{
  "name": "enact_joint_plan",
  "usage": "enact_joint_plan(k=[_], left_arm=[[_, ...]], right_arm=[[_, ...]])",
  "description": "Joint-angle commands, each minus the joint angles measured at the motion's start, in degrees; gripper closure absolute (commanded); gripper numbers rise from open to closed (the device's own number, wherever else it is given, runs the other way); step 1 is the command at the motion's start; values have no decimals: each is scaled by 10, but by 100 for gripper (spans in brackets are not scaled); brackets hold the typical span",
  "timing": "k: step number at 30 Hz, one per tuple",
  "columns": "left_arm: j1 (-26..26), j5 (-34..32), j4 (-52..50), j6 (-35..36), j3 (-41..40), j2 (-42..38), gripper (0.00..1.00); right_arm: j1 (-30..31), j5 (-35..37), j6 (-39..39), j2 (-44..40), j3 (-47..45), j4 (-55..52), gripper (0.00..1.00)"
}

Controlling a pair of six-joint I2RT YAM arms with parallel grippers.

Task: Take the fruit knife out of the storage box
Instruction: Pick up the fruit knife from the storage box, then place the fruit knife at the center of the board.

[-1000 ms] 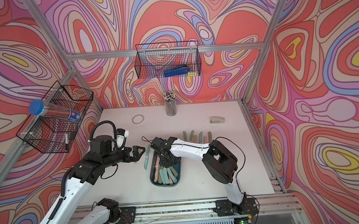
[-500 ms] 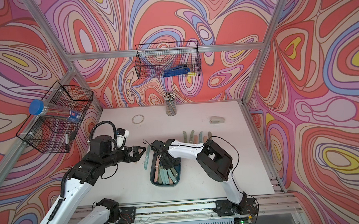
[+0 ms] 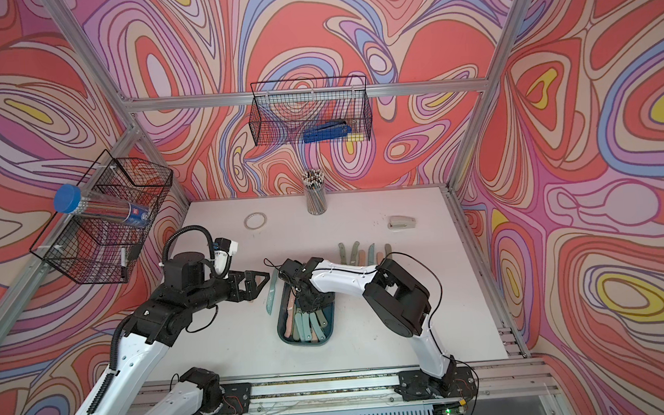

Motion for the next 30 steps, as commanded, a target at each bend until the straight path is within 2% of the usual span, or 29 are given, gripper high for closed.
enact_joint_plan(k=[1,11,17,25,30], left_arm=[[-4,13,13,-1,-5,-4,0],[-4,79,34,-7,-14,-13,1],[-4,94,35,-8,-18,-37,1],[-7,92,34,-5,-19,-45,1],[-7,93,40,-7,-21,-44,1]], right_arm=[[1,29,4,-16,22,-2,81],[-5,79,-10,-52,85,-37,81],[-53,85,-5,-87,82,-45,81],[-169,85,-28,-175,30,-61,81],[-294,51,-73,-220,-50,-33,80]])
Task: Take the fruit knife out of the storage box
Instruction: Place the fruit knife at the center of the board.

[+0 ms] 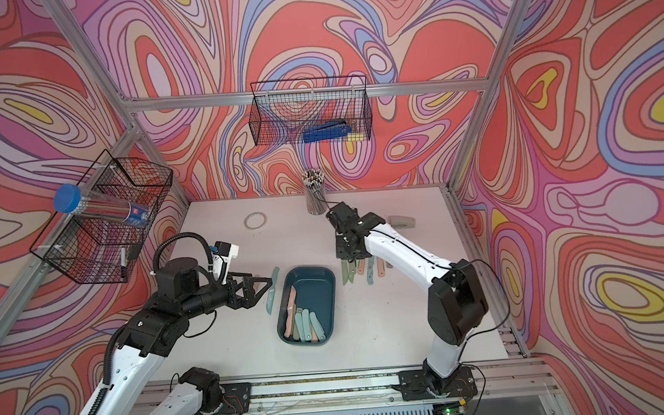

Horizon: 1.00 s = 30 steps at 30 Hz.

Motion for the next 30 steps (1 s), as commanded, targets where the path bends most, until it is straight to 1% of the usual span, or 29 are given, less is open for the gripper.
enact_joint_plan(k=[1,5,9,13,17,20,30], left_arm=[[-3,8,18,-2,-4,-1,1],[-3,7,21,-2,-5,3,1],[-3,5,23,-2,-4,6,1],[-4,3,24,-2,-4,7,1],[-4,0,25,-2,-4,10,1],[-3,2,26,-1,-3,13,1],[-4,-1,27,0,-3,14,1]], right_arm=[[-76,-24,-45,-18,-50,14,81],[-143,-39,-87,-3,-81,43,80],[-180,-34,-118,40,-73,47,80],[-211,-32,-145,103,-53,53,80],[-223,-19,-164,153,-13,39,78],[-229,-26,-171,179,11,38,78],[-242,-35,-181,236,59,33,76]])
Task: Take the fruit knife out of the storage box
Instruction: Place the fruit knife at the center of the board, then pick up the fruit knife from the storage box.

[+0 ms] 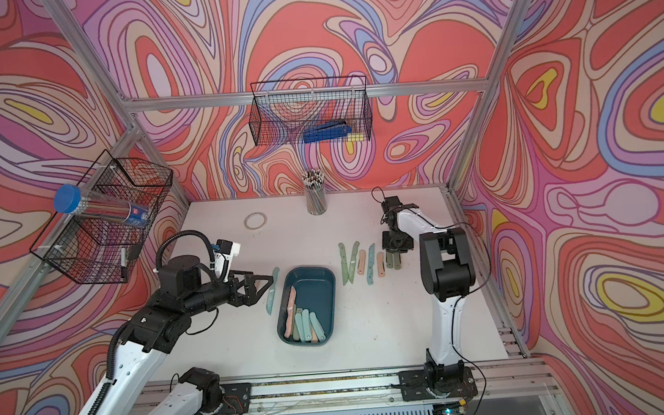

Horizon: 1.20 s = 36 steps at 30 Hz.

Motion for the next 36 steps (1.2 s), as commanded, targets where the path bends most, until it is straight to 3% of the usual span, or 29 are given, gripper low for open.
enact_joint_plan(k=[1,11,16,21,27,36], left_arm=[[-4,-1,15,0,-3,0,1],[-4,-1,15,1,-2,3,0],[-3,-5,14,2,-1,2,0],[-4,-14,12,4,-1,1,0],[-4,-19,12,4,-1,-2,0],[-3,-23,15,3,-2,-11,0]], right_arm=[[-6,-3,-8,20,15,-7,75],[-6,-1,-3,6,9,-8,64],[0,-3,21,-55,0,-35,63],[97,39,64,-168,-5,-81,60],[238,5,172,-270,-36,-64,59],[388,-73,313,-299,-103,48,59]])
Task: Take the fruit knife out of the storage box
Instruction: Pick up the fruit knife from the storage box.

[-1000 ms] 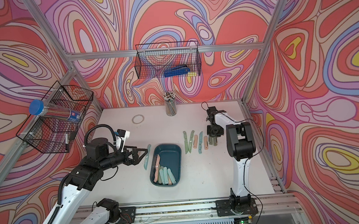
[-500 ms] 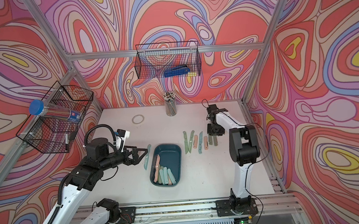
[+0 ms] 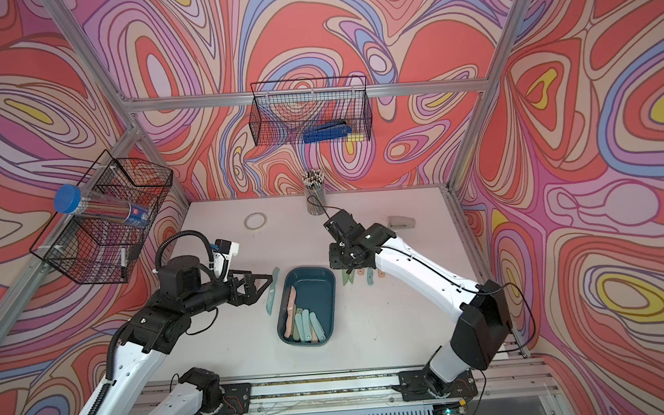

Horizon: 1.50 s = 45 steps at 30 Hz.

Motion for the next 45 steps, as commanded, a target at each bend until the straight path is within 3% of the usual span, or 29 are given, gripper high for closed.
enact_joint_plan(k=[1,8,15,19,23,28,45], left_arm=[[-4,-5,14,3,-2,-9,0],[-4,-6,14,2,-2,-14,0],[-4,-6,14,2,-2,-15,0],[-4,-6,13,2,-2,-14,0],[-4,-7,15,2,-3,-13,0],[-4,-6,14,2,-2,-11,0],[-4,-6,16,2,-2,-12,0]], right_arm=[[45,-50,87,7,-31,86,59],[97,-92,148,112,-50,206,59],[98,-108,150,215,-11,217,58],[103,-130,141,243,25,154,57],[121,-87,113,243,67,57,53],[136,-86,102,256,90,-6,49],[175,-92,118,289,75,-33,51]])
